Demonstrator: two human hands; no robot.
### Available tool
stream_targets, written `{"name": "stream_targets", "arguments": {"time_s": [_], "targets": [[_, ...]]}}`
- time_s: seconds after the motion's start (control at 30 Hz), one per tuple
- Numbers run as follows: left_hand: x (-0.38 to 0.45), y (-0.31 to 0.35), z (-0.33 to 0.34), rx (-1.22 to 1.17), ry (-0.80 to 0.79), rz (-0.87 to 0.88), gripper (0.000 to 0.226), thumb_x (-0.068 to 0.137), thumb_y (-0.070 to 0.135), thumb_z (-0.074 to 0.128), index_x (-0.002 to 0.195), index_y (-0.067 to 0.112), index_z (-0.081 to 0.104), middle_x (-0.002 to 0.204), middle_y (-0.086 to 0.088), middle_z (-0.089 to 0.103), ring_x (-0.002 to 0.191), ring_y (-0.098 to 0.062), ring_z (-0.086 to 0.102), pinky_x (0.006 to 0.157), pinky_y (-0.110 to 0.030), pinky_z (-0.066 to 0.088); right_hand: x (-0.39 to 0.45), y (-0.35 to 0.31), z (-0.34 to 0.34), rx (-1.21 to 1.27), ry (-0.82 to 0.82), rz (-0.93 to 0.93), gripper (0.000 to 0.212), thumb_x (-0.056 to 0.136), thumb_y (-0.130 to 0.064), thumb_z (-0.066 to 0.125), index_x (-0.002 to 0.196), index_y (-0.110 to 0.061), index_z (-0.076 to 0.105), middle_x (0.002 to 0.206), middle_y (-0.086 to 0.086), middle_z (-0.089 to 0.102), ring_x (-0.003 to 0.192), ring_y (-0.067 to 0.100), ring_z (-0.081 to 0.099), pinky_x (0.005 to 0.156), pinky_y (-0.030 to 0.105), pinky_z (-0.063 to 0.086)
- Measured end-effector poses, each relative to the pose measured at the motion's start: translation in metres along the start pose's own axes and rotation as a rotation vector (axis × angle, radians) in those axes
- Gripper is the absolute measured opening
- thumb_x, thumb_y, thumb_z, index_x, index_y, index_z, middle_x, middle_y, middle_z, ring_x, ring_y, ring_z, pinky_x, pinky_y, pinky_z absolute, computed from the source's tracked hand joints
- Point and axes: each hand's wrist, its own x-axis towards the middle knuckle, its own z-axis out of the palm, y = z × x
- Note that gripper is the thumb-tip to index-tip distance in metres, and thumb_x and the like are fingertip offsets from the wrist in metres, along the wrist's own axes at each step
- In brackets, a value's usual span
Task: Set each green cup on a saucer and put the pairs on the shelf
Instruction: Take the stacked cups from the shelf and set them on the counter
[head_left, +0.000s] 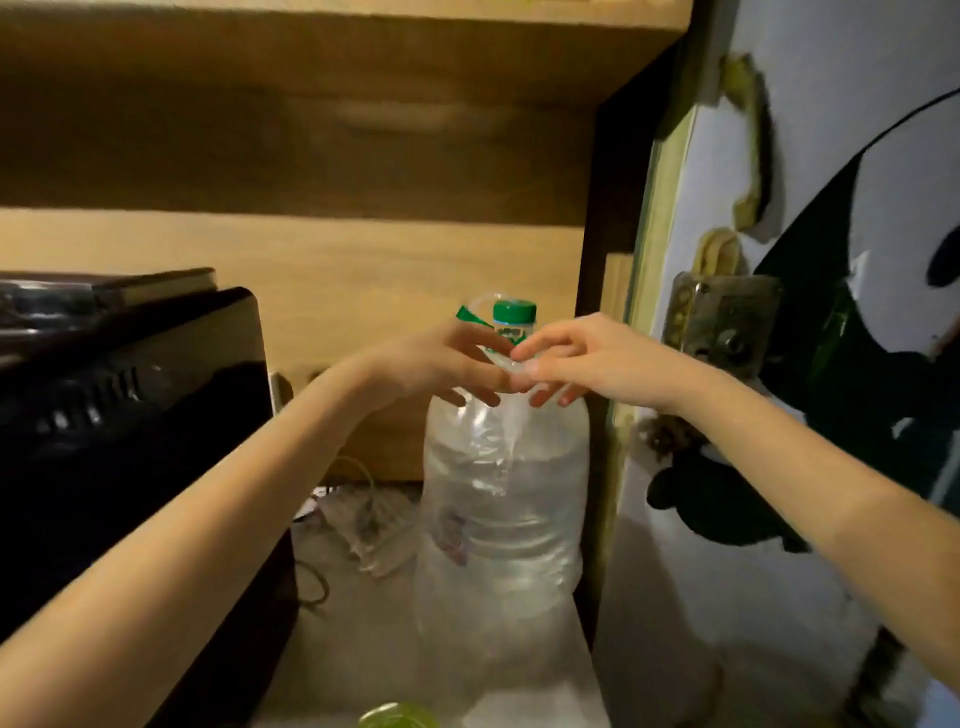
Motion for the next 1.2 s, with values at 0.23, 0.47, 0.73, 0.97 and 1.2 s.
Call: {"name": "stream_targets", "arguments": {"time_s": [0.23,0.47,0.73,0.97,1.2], "targets": [[0.012,0.087,-0.072,0.186,0.156,0.134,0.053,0.080,0.024,0.061,0.129,0.015,0.042,0.108,-0.004,0.063,0.093,-0.015,0.065,0.081,-0.025,0.050,0.010,-0.064,-0.092,-0.168,0.225,-0.189,0.025,0.087,-0.029,0.057,0.110,-0.021,0.059,0.089,0.001,0.073,0.085,0.014,0.070,0.077,0.031,0.056],[0.037,0.139,-0.126,0.191,0.387,0.258,0.062,0.076,0.022,0.067,0.131,0.012,0.039,0.110,-0.012,0.064,0.084,-0.017,0.064,0.071,-0.028,0.054,0.038,-0.100,-0.165,-0.213,0.494,-0.396,0.024,0.089,-0.023,0.054,0.109,-0.013,0.062,0.093,0.005,0.071,0.082,0.016,0.070,0.072,0.028,0.057],[0.091,0.161,-0.168,0.399,0.837,0.361,0.058,0.081,0.042,0.056,0.126,0.007,0.044,0.122,-0.014,0.060,0.099,-0.024,0.059,0.081,-0.030,0.045,0.101,-0.092,-0.211,-0.029,0.820,-0.437,0.023,0.091,-0.016,0.051,0.111,-0.012,0.060,0.108,0.007,0.065,0.099,0.017,0.060,0.080,0.022,0.050],[0.141,0.161,-0.201,0.439,0.780,0.194,0.066,0.073,0.062,0.051,0.102,0.003,0.054,0.097,-0.014,0.060,0.083,-0.023,0.055,0.074,-0.034,0.044,0.141,-0.090,-0.233,0.270,0.576,-0.267,0.057,0.096,-0.040,0.033,0.144,-0.011,0.023,0.153,0.013,0.028,0.139,0.029,0.031,0.116,0.041,0.027],[0.174,0.159,-0.204,0.115,0.583,0.296,0.047,0.075,0.049,0.059,0.106,0.014,0.052,0.090,0.000,0.059,0.082,-0.015,0.056,0.067,-0.024,0.045,0.148,-0.104,-0.223,-0.012,0.529,-0.125,0.060,0.096,-0.048,0.017,0.142,-0.012,0.031,0.144,0.014,0.040,0.126,0.024,0.041,0.107,0.033,0.029]]}}
